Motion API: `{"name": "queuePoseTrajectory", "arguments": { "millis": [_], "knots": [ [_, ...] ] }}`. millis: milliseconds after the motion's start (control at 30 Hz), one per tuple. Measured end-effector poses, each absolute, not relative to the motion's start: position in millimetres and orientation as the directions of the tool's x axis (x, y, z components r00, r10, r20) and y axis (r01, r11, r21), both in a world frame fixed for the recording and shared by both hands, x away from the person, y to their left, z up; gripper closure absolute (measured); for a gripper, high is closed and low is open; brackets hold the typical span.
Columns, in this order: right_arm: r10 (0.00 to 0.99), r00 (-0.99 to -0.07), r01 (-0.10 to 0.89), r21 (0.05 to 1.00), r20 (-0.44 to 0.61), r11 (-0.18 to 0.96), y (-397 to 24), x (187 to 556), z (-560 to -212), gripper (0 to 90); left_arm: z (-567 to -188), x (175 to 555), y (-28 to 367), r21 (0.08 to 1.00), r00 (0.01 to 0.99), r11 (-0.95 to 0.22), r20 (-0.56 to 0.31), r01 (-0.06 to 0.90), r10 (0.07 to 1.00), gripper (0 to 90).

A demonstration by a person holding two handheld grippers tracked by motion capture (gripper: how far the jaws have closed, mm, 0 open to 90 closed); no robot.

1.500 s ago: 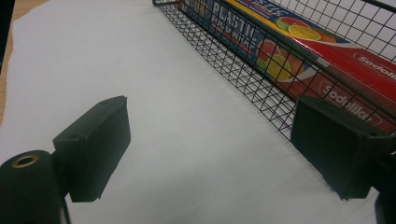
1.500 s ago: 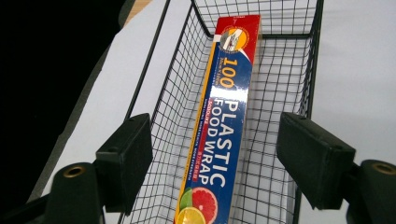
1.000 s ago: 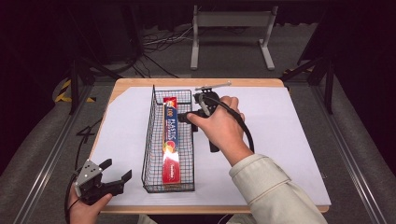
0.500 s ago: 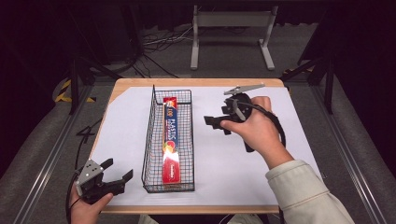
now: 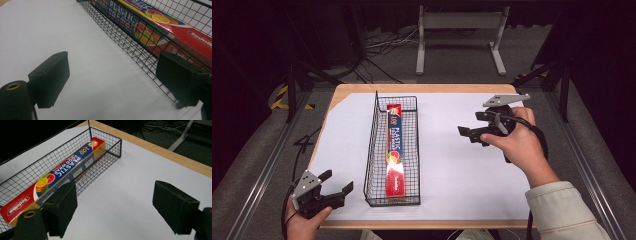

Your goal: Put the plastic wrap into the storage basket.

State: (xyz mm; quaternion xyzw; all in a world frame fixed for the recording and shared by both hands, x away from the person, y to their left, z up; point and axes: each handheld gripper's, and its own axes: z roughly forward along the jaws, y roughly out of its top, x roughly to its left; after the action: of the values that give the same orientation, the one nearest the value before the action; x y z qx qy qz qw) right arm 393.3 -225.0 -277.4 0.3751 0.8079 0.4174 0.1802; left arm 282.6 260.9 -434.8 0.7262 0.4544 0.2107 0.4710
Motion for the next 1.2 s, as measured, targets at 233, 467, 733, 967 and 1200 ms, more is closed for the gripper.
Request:
{"name": "queuePoseTrajectory", "arguments": {
  "millis": [233,467,733,967,1200],
  "knots": [
    [0.771,-0.637,0.421,0.826,-0.026,0.375,-260.0,385.8,-286.4,18.0,-434.9,282.7,260.3,0.875,0.498,-0.147,-0.118,0.461,0.859,12.6],
    [0.777,-0.628,0.378,0.851,-0.055,0.365,-292.0,374.2,-302.4,18.1,-436.5,284.2,259.9,0.872,0.487,-0.153,-0.109,0.466,0.866,12.2],
    [0.807,-0.586,0.354,0.875,-0.068,0.331,-322.9,359.5,-335.0,16.3,-435.4,282.6,257.2,0.875,0.491,-0.173,-0.082,0.452,0.867,12.2],
    [0.822,-0.556,0.323,0.881,-0.118,0.345,-341.0,344.9,-367.4,16.3,-436.9,284.2,256.4,0.874,0.49,-0.181,-0.072,0.451,0.869,12.1],
    [0.84,-0.536,0.333,0.893,-0.085,0.303,-353.1,334.8,-398.8,16.2,-439.7,292.2,253.0,0.878,0.485,-0.194,-0.049,0.437,0.873,12.1]
  ]
}}
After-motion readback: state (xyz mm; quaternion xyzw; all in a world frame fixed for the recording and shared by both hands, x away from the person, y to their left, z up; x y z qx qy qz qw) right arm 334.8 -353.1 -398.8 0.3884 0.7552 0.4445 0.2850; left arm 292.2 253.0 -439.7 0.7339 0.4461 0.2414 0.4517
